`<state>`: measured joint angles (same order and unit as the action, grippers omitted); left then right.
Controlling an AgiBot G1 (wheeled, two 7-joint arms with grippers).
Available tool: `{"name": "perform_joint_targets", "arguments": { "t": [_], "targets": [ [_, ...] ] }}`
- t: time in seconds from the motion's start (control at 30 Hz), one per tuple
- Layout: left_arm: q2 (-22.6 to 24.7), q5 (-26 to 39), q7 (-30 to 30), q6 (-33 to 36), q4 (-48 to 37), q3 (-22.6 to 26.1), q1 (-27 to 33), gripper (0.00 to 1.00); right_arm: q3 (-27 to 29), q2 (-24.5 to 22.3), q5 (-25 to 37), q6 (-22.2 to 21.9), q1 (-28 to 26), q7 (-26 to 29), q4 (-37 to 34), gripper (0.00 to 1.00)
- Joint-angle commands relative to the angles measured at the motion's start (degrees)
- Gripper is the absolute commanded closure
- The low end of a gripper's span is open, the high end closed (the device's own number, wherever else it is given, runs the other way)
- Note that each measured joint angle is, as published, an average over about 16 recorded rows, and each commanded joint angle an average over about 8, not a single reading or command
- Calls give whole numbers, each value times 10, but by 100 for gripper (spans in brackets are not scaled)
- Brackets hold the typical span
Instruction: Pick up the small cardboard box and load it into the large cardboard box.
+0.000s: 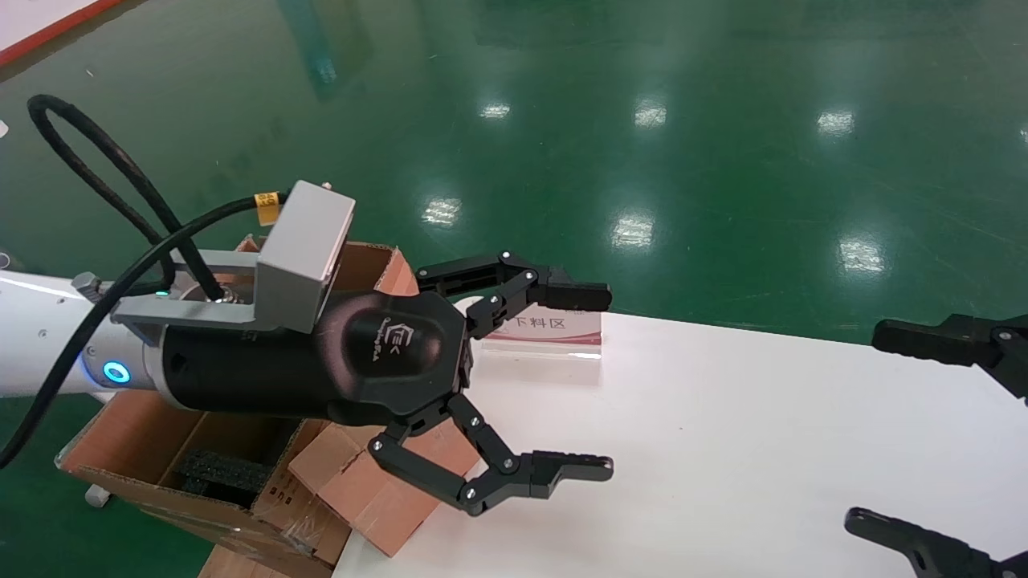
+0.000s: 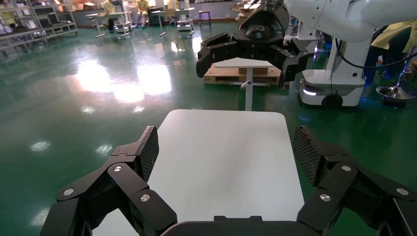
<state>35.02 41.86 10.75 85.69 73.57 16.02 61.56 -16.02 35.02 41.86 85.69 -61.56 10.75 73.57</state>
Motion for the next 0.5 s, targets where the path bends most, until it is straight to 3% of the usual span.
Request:
{"name": "perform_joint_targets", "arguments": {
  "t": [0.03,0.5],
  "targets": [
    [0,0,0,0,0,0,0,0,0,0,0,0,0,0,0,0],
    [-6,25,6,-6,10,8,4,0,0,0,0,0,0,0,0,0]
  ]
}}
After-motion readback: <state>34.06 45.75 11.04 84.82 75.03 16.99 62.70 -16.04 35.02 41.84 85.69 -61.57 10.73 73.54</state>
